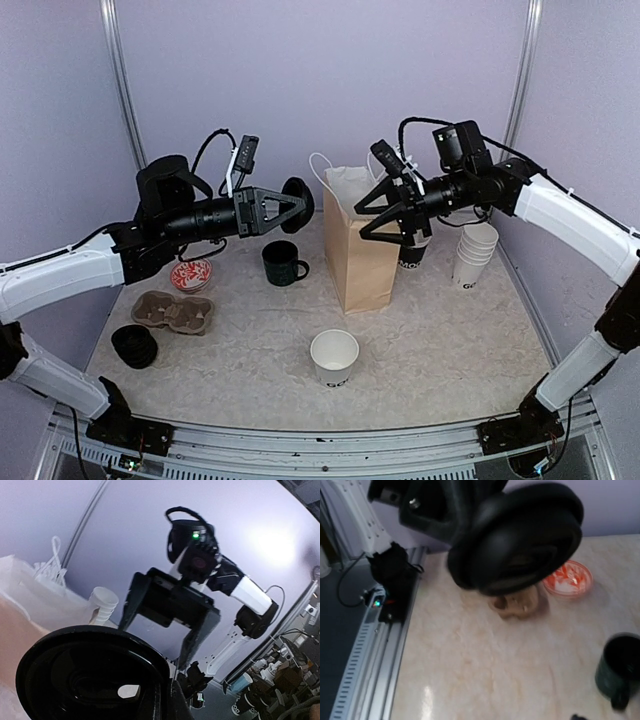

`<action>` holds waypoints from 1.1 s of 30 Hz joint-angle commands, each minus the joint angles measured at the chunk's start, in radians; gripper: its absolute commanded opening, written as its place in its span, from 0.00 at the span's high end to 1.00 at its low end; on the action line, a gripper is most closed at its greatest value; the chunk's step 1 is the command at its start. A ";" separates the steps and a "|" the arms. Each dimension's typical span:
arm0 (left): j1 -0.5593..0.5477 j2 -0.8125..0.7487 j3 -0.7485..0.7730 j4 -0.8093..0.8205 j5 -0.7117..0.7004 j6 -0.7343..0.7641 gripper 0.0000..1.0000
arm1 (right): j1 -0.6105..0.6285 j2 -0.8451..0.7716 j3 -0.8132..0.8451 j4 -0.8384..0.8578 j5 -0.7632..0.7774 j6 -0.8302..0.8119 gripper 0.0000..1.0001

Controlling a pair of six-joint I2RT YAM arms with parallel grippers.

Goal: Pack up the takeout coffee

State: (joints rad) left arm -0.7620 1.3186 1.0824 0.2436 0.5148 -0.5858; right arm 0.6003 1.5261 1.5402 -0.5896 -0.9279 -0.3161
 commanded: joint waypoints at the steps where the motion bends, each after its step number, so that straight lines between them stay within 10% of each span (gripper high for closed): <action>1: -0.002 0.023 -0.049 0.404 0.175 -0.079 1.00 | 0.007 0.058 0.069 0.087 -0.138 0.118 0.19; 10: -0.002 0.067 -0.094 0.657 0.276 -0.169 1.00 | 0.038 0.134 0.154 0.183 -0.234 0.296 0.01; 33: -0.014 0.088 -0.101 0.672 0.281 -0.192 1.00 | 0.120 0.203 0.275 0.207 -0.152 0.415 0.01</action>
State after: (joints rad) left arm -0.7662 1.4002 0.9886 0.8829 0.7799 -0.7765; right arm 0.7124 1.7142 1.7908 -0.4103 -1.0904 0.0711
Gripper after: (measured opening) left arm 0.036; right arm 0.994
